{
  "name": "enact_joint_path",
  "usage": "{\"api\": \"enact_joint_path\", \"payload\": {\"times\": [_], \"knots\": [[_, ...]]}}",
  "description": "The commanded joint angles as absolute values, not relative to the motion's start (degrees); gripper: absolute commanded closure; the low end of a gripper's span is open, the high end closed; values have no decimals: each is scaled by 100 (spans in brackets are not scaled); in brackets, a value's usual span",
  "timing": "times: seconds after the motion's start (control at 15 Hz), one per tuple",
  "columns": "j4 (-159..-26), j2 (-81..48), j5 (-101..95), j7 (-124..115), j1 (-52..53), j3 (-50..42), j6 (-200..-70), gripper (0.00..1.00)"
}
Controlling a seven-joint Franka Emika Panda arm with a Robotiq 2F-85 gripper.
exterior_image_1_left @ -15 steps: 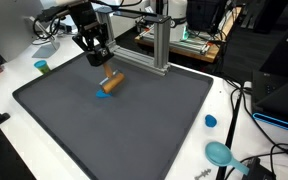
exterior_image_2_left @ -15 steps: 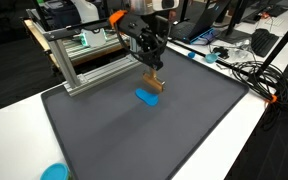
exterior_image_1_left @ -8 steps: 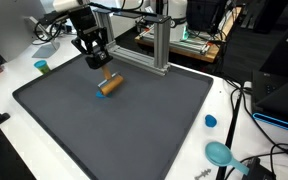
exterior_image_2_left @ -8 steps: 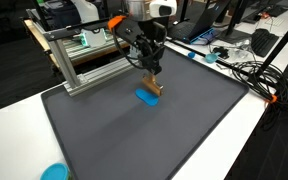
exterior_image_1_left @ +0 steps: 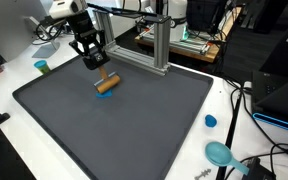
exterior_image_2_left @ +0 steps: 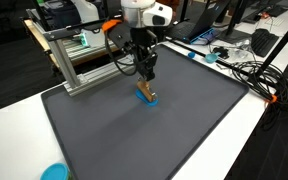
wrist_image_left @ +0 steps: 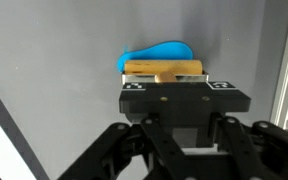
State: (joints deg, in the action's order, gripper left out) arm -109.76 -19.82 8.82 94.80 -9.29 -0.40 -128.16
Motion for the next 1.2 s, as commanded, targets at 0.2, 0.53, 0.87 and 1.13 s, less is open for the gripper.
{"api": "enact_joint_path", "payload": {"times": [0.2,0.53,0.87,1.13], "knots": [[-10600,-2363,233,8810,-801,-119,-12793,78],[-10701,-2499,-344,8473,-706,-157,-12757,78],[-10860,-2442,-513,8366,-729,-124,-12614,78],[-10888,-2460,-543,8337,-737,-132,-12626,78]]}}
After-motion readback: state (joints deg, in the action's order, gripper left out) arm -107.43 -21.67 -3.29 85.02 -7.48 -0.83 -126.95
